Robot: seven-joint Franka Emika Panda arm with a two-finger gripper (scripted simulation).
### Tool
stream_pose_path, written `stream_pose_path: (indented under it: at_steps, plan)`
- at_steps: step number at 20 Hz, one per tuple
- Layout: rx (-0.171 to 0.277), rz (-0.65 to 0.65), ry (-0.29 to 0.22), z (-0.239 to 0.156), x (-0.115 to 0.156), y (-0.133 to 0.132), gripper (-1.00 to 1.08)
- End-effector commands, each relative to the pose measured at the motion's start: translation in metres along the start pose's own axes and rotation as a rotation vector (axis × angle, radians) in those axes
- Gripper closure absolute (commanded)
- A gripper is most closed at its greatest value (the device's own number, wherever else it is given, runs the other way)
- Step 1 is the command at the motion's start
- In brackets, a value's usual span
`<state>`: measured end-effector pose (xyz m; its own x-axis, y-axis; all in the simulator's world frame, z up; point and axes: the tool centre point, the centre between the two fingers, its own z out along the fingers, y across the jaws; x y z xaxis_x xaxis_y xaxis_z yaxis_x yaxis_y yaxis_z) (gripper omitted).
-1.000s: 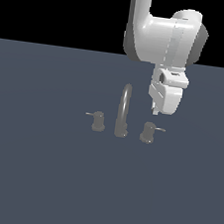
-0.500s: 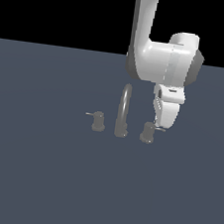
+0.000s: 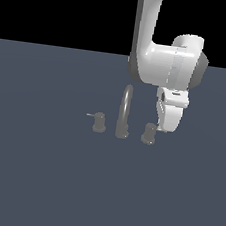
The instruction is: Turn on the faucet by rotating a designated handle.
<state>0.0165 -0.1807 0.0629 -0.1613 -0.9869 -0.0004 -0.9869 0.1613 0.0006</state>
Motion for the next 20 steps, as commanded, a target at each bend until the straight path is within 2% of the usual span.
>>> stream_pose_path:
  at_steps: [1, 6, 8, 20]
  plan:
    - [0.0, 0.001, 0.0, 0.0, 0.005, 0.008, 1.08]
    - [0.0, 0.001, 0.0, 0.0, 0.014, 0.024, 1.08]
    - [0.01, -0.007, 0.001, 0.0, 0.007, 0.015, 1.08]
    - [0.002, 0.001, 0.0, 0.0, 0.004, 0.057, 1.08]
